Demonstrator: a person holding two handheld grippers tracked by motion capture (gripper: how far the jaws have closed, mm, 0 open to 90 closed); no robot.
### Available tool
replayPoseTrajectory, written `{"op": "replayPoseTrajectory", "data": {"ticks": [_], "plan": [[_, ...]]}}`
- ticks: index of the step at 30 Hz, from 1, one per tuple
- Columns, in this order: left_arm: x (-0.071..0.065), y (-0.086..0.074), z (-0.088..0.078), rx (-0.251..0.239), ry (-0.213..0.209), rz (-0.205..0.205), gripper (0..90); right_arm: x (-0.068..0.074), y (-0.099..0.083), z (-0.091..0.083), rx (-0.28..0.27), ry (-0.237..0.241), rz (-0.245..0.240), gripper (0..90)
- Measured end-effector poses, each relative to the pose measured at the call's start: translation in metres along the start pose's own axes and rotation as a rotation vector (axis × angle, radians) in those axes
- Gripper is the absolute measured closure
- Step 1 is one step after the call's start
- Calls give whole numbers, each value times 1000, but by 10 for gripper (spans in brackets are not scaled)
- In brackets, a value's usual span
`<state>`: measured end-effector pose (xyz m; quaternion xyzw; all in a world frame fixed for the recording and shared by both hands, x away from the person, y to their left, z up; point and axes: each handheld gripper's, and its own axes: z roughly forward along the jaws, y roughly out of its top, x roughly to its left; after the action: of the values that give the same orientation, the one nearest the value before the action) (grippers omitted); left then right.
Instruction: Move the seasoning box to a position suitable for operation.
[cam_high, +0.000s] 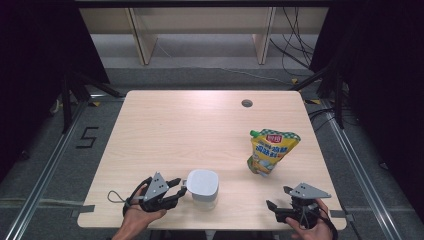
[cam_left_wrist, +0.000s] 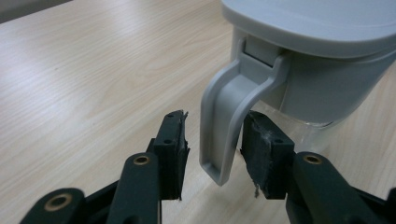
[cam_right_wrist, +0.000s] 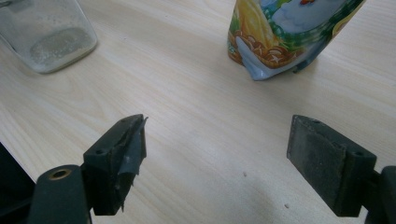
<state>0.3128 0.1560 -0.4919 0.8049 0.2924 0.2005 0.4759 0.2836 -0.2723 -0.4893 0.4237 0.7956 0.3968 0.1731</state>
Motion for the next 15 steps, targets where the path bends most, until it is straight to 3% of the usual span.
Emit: {"op": "replayPoseTrajectory", "data": {"ticks": [2, 4, 8, 11, 15], "plan": [[1, 1, 4, -1, -19, 8, 601, -1, 1, 0, 4, 1, -7, 207], [2, 2, 9, -5, -50, 30, 608, 2, 0, 2, 5, 13, 27, 208], [5, 2, 13, -17, -79, 50, 641, 2, 0, 2, 7, 10, 21, 208], [5, 1, 15, -13, -87, 38, 690, 2, 0, 1, 12, 12, 26, 208], [5, 1, 10, 9, -120, 20, 685, 2, 0, 0, 14, 16, 23, 207]]}}
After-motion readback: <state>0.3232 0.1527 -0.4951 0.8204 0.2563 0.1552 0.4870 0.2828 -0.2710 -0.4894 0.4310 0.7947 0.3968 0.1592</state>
